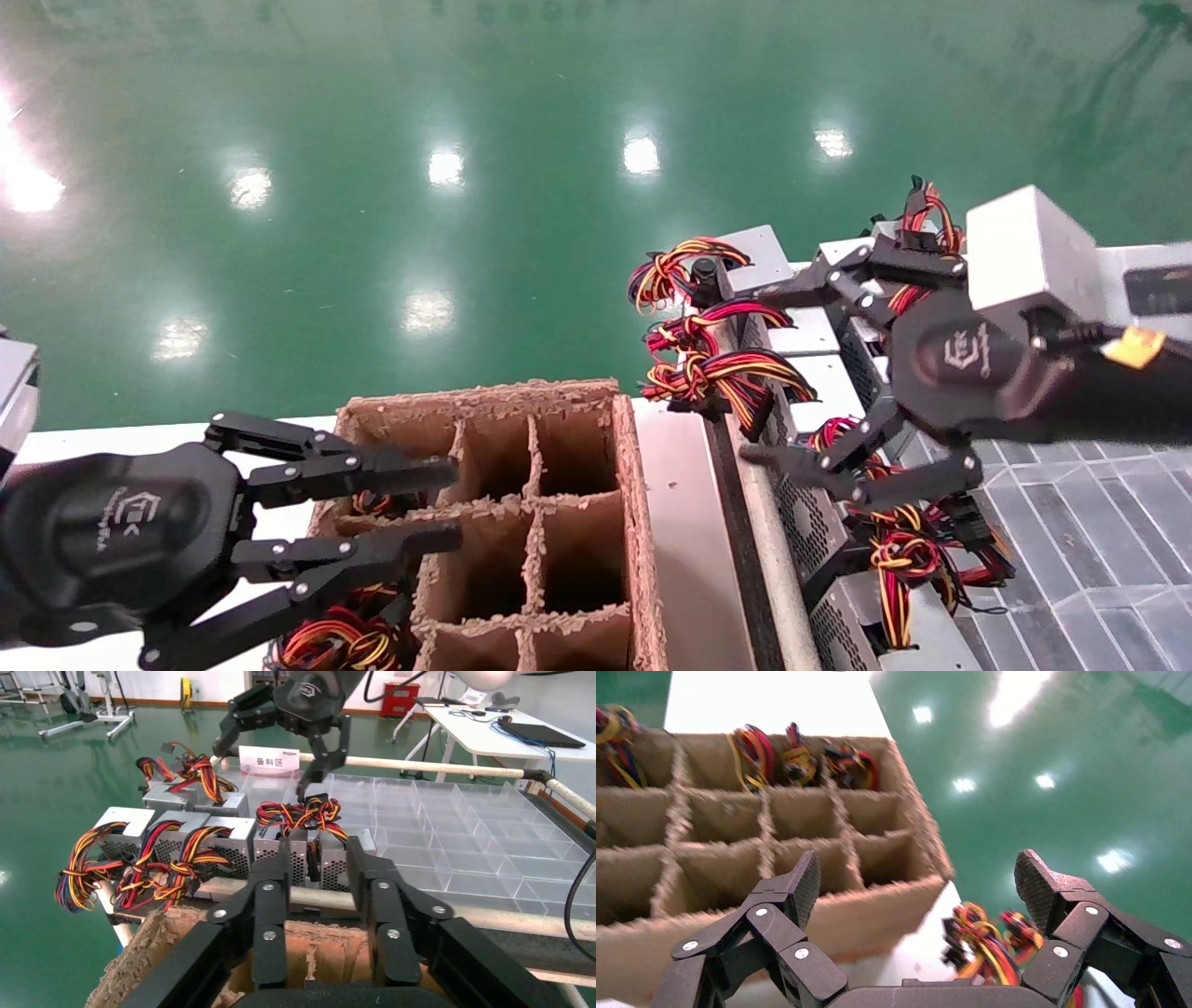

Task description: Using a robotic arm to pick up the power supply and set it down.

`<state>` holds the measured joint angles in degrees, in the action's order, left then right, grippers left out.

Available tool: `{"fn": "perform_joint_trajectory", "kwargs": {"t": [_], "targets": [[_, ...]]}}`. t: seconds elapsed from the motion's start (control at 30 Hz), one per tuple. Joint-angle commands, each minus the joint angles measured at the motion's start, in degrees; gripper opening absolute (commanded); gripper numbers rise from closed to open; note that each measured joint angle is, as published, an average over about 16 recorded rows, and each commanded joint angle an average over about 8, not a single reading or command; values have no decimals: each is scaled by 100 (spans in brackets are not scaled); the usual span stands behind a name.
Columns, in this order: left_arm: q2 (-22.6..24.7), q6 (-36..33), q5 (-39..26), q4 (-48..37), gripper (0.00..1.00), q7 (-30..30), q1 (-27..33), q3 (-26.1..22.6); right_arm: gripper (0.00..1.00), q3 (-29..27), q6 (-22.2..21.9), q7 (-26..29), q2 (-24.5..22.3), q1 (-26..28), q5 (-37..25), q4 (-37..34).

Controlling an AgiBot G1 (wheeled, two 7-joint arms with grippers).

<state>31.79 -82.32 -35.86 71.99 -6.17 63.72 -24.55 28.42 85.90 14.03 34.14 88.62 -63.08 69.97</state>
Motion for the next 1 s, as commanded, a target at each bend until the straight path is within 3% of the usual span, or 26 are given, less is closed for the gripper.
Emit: {"fn": "perform_joint_trajectory", "kwargs": {"t": [0.03, 1.0], "targets": [[0, 0, 0, 0, 100, 0, 0, 0, 100, -85, -1, -23, 6, -187, 146, 25], [0, 0, 0, 0, 100, 0, 0, 0, 100, -1177, -19, -311, 84, -2568, 2015, 343]]}}
